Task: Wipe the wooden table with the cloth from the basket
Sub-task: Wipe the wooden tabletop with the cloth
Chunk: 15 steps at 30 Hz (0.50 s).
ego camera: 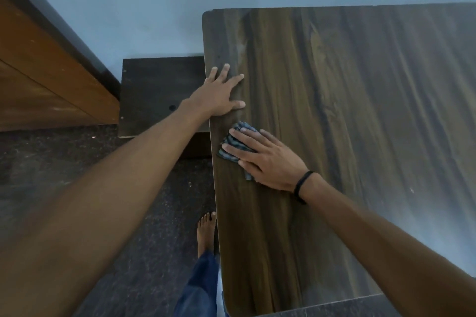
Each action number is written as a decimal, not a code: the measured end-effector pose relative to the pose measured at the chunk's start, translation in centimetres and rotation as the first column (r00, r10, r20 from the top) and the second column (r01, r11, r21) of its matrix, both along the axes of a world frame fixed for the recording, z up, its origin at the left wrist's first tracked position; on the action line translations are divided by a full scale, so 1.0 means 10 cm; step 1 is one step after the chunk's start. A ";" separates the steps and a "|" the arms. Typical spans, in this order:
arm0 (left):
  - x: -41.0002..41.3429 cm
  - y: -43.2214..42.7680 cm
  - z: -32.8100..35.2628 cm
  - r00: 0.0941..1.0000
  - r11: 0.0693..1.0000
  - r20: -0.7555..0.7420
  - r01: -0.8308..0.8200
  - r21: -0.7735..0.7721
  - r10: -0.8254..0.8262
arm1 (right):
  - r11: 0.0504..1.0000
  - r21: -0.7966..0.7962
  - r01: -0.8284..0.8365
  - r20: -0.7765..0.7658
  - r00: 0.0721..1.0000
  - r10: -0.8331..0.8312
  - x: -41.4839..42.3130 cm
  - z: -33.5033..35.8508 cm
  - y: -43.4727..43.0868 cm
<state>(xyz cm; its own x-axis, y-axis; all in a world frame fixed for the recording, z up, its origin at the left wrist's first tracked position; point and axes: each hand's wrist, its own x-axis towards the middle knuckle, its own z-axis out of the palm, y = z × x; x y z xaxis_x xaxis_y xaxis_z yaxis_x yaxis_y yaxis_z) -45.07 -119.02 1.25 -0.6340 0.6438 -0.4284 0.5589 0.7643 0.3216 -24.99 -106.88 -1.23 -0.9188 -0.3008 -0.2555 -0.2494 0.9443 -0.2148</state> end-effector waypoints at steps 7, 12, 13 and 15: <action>0.16 -0.12 0.04 0.994 0.989 0.049 -0.099 0.112 0.094 | 0.958 -0.026 0.286 -0.031 0.957 -0.287 -0.05 0.03 -0.02; 0.99 -0.30 0.28 0.969 0.939 0.046 -0.246 0.239 0.242 | 0.788 -0.508 0.348 0.133 0.935 -0.327 -0.19 0.16 0.20; 1.21 -0.26 0.31 0.974 0.938 0.043 -0.227 0.261 0.224 | 0.655 -0.636 0.409 0.149 0.897 -0.416 -0.21 0.19 0.31; 1.56 -0.11 0.30 0.990 0.958 0.045 -0.141 0.250 0.134 | 0.579 -0.650 0.493 0.043 0.784 -0.619 -0.23 0.17 0.65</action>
